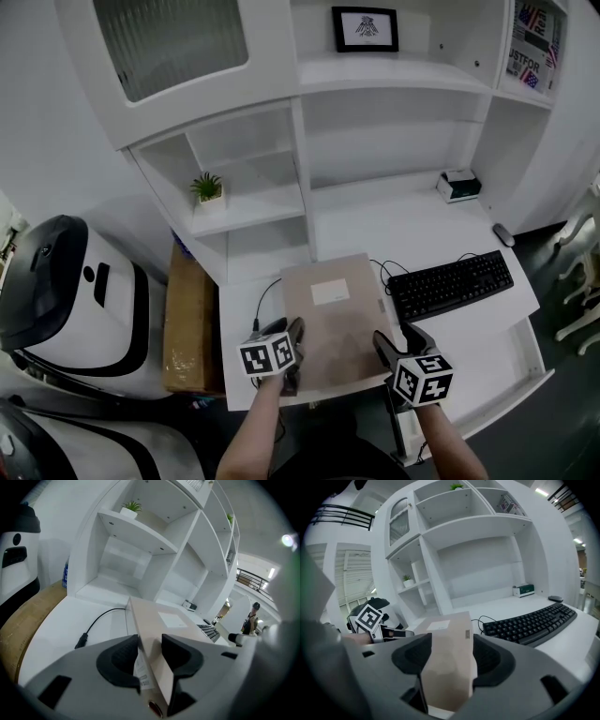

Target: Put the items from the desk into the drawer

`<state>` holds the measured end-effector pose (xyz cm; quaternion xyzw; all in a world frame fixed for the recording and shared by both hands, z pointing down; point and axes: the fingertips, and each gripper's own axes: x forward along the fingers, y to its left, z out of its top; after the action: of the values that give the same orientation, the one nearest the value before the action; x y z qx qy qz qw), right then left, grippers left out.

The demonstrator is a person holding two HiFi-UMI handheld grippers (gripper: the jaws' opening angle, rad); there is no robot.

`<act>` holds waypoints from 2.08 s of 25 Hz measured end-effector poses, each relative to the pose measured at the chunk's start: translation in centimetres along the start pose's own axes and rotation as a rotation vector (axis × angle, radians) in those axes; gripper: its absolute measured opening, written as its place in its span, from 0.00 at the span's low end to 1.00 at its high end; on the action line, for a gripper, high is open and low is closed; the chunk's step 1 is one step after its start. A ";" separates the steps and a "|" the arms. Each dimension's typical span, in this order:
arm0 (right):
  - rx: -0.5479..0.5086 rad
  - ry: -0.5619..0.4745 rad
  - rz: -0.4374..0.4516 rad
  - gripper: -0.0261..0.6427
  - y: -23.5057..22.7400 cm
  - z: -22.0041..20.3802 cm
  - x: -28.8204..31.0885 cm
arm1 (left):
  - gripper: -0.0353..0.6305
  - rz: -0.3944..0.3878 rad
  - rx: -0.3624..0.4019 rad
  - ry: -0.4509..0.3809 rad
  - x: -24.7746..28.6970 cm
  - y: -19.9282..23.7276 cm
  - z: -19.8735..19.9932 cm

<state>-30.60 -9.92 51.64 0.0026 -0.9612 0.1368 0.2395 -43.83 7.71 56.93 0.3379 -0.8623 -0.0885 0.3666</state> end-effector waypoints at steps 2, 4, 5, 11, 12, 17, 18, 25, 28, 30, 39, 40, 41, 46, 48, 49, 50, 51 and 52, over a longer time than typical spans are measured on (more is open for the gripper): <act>0.004 0.032 0.004 0.44 -0.4 -0.5 1.0 | 0.29 0.006 0.000 -0.001 -0.1 0.1 0.1; 0.002 0.073 0.009 0.46 -0.8 -1.2 1.9 | 0.29 0.009 -0.002 -0.001 0.0 0.1 0.1; 0.004 0.095 0.011 0.46 -1.1 -1.6 2.4 | 0.29 0.009 -0.002 -0.001 0.0 0.0 0.1; 0.035 0.226 0.048 0.47 -1.7 -4.3 4.0 | 0.29 0.012 -0.004 0.002 0.0 0.0 0.0; 0.037 0.239 0.058 0.47 -1.6 -4.5 4.1 | 0.29 0.013 -0.006 0.002 0.0 0.0 0.0; 0.050 0.277 0.102 0.46 -1.5 -4.8 4.4 | 0.29 0.018 -0.019 -0.004 0.1 0.0 0.0; 0.053 0.287 0.113 0.44 -1.4 -4.9 4.5 | 0.29 0.018 -0.021 -0.004 0.1 0.0 0.0; 0.040 0.317 0.117 0.43 -1.1 -4.9 4.3 | 0.27 0.033 -0.025 0.002 -0.1 -0.2 0.1; 0.041 0.315 0.106 0.42 -0.9 -5.1 3.7 | 0.27 0.027 -0.018 0.012 -0.4 -0.4 0.0; 0.032 0.305 0.100 0.42 -0.6 -5.0 3.1 | 0.27 0.017 -0.020 0.011 -0.7 -0.6 -0.2; 0.043 0.241 0.069 0.42 0.8 -4.1 -0.2 | 0.27 -0.039 0.011 -0.029 -3.3 -2.0 0.5; 0.046 0.233 0.063 0.42 0.9 -4.1 -0.6 | 0.26 -0.048 0.019 -0.034 -3.6 -2.3 0.7; 0.049 0.223 0.056 0.42 1.1 -4.0 -1.1 | 0.26 -0.057 0.028 -0.039 -4.0 -2.6 0.9; 0.081 0.180 0.024 0.41 1.6 -3.9 -3.5 | 0.26 -0.102 0.078 -0.054 -5.3 -4.4 1.5; 0.097 0.163 0.004 0.41 1.6 -4.0 -4.6 | 0.26 -0.127 0.096 -0.052 -5.6 -5.3 1.6; 0.102 0.154 -0.009 0.41 1.6 -4.0 -5.2 | 0.26 -0.142 0.105 -0.050 -5.7 -5.7 1.6; 0.103 0.145 -0.023 0.41 1.6 -4.1 -5.7 | 0.26 -0.156 0.112 -0.048 -5.8 -6.2 1.5; 0.103 0.136 -0.037 0.41 1.5 -4.1 -6.3 | 0.26 -0.169 0.119 -0.045 -5.9 -6.6 1.4; 0.103 0.127 -0.052 0.41 1.5 -4.2 -7.0 | 0.26 -0.182 0.126 -0.042 -6.0 -7.1 1.3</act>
<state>-22.61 -7.77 51.59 0.0311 -0.9353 0.1795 0.3032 -38.04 6.12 49.75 0.4353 -0.8395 -0.0739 0.3168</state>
